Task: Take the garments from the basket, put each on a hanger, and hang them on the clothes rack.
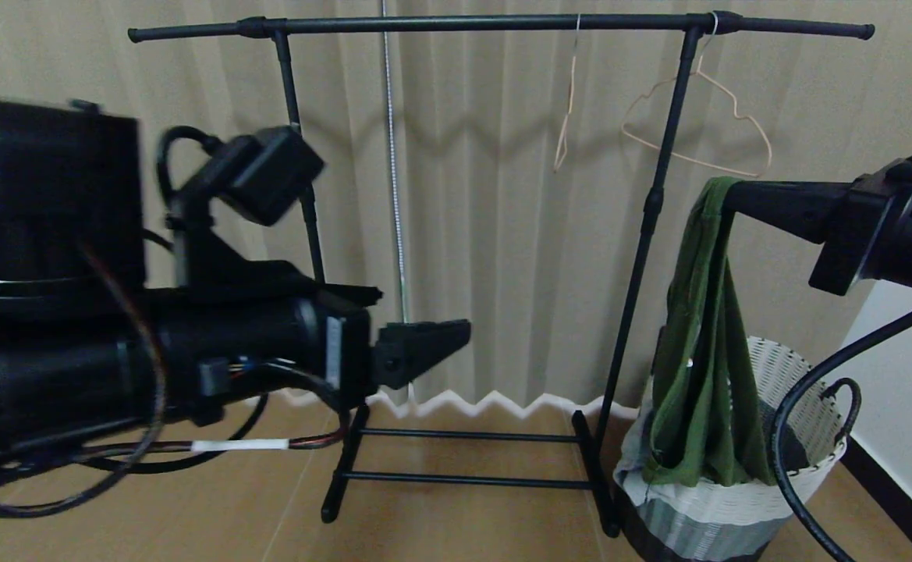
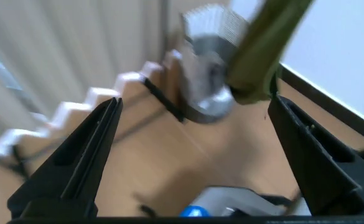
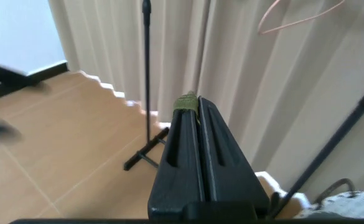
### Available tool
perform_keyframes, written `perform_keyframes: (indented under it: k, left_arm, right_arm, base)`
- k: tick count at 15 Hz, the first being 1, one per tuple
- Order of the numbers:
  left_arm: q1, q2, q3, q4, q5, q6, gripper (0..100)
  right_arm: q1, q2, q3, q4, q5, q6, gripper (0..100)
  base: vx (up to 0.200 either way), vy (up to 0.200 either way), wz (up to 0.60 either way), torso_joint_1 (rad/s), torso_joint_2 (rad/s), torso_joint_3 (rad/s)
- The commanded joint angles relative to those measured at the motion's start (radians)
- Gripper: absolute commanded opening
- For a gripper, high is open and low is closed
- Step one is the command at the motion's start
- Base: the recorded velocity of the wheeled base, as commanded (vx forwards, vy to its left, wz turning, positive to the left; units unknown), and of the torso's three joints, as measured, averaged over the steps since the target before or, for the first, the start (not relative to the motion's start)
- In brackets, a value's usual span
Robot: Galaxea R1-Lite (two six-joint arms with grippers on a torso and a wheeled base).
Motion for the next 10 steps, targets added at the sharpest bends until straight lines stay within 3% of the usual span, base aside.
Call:
perform_keyframes:
  k: [1, 6, 10]
  left_arm:
    - [-0.100, 0.237, -0.129, -0.014, 0.007, -0.053, 100]
    - [-0.242, 0.396, -0.248, -0.014, 0.030, -0.112, 100]
    - [-0.255, 0.570, -0.373, -0.012, 0.219, -0.174, 100]
  right_arm:
    - [0.001, 0.003, -0.009, -0.001, 0.006, 0.013, 0]
    - [0.001, -0.007, -0.007, -0.004, 0.022, 0.050, 0]
    - [0.001, -0.012, -0.001, -0.077, 0.022, 0.050, 0]
  base:
    - [0.000, 0.000, 0.00, 0.000, 0.00, 0.000]
    - [0.000, 0.000, 0.00, 0.000, 0.00, 0.000]
    - [0.000, 0.000, 0.00, 0.000, 0.00, 0.000]
